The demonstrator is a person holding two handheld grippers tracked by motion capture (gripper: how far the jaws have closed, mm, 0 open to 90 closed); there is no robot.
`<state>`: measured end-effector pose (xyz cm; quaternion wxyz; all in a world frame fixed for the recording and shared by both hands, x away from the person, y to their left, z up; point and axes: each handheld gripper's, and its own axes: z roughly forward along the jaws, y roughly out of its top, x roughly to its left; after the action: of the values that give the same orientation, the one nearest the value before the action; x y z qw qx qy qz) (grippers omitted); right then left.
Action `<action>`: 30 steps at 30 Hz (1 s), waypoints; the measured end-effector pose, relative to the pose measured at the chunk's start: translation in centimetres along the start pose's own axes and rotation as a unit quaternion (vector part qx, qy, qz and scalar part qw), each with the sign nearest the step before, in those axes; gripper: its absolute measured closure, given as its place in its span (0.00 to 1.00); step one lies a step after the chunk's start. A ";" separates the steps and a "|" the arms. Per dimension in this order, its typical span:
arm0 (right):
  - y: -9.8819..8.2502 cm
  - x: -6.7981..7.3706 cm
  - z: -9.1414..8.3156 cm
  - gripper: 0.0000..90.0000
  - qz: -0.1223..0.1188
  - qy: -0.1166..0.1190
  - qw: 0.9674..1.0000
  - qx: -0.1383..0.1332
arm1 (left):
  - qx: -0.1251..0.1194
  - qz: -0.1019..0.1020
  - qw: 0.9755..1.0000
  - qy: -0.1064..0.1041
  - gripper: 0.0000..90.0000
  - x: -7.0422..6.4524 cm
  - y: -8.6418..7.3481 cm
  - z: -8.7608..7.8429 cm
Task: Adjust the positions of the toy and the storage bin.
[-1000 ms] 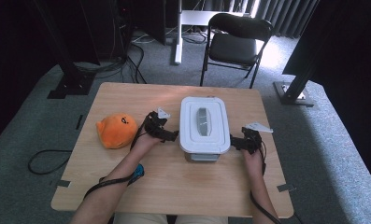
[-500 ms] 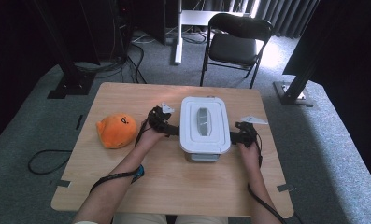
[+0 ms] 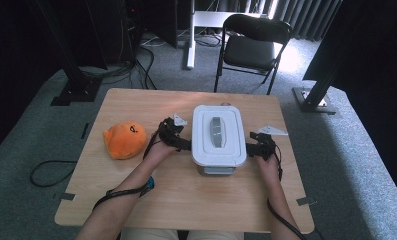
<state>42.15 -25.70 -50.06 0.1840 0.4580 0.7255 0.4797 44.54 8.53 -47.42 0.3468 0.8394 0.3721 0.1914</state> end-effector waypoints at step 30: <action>-2.0 2.0 -3.0 0.28 -0.033 0.033 0.999 -0.009 | -0.010 0.032 0.999 -0.026 0.01 -3.8 -3.2 -3.9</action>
<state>38.06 -25.82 -49.99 0.1795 0.4159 0.7417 0.4948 38.24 8.90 -47.29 0.3584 0.8522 0.3339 0.1837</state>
